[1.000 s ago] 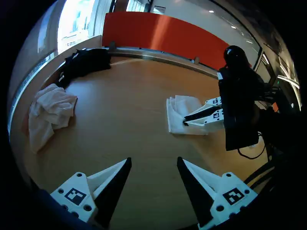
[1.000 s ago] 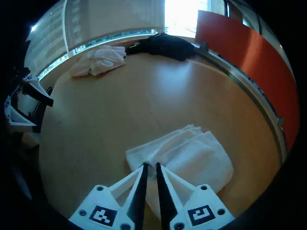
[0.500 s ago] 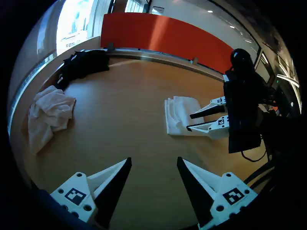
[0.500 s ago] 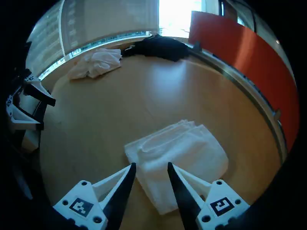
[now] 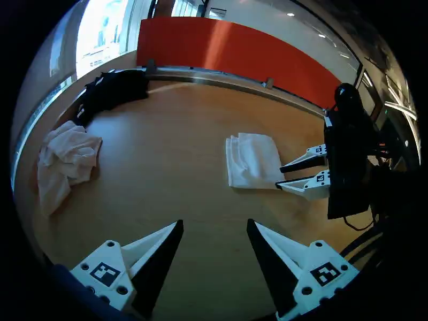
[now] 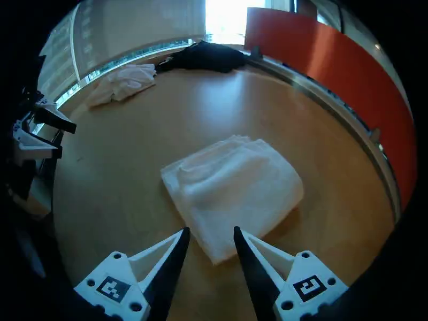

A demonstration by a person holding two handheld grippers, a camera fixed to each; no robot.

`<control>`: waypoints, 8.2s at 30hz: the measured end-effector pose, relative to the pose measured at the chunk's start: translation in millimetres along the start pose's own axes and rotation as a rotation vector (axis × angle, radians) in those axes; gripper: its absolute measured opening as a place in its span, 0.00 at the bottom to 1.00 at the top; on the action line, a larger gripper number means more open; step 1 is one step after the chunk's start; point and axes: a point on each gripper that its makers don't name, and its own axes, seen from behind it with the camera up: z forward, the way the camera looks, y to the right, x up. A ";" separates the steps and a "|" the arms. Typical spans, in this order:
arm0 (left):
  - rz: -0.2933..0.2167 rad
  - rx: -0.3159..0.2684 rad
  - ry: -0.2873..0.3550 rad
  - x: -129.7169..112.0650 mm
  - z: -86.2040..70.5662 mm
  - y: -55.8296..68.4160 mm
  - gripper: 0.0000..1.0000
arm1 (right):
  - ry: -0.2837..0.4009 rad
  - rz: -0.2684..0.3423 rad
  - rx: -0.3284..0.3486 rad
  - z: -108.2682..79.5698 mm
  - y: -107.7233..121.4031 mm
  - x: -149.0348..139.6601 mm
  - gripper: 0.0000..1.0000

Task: Fold towel

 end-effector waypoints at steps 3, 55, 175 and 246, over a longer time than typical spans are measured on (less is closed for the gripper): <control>0.002 -0.003 -0.001 0.0 1.1 2.5 0.87 | -0.009 0.015 -0.010 -3.7 3.6 -9.6 0.63; 0.018 -0.021 -0.007 1.2 7.0 11.8 0.88 | 0.007 0.045 -0.071 -15.1 20.5 -14.8 0.05; 0.160 -0.055 0.068 57.7 3.2 99.5 0.87 | -0.082 0.301 -0.515 -358.9 254.4 -231.7 0.04; 0.195 -0.043 0.053 37.9 -9.4 98.1 0.88 | -0.295 0.582 -0.585 -330.5 212.3 -408.1 0.62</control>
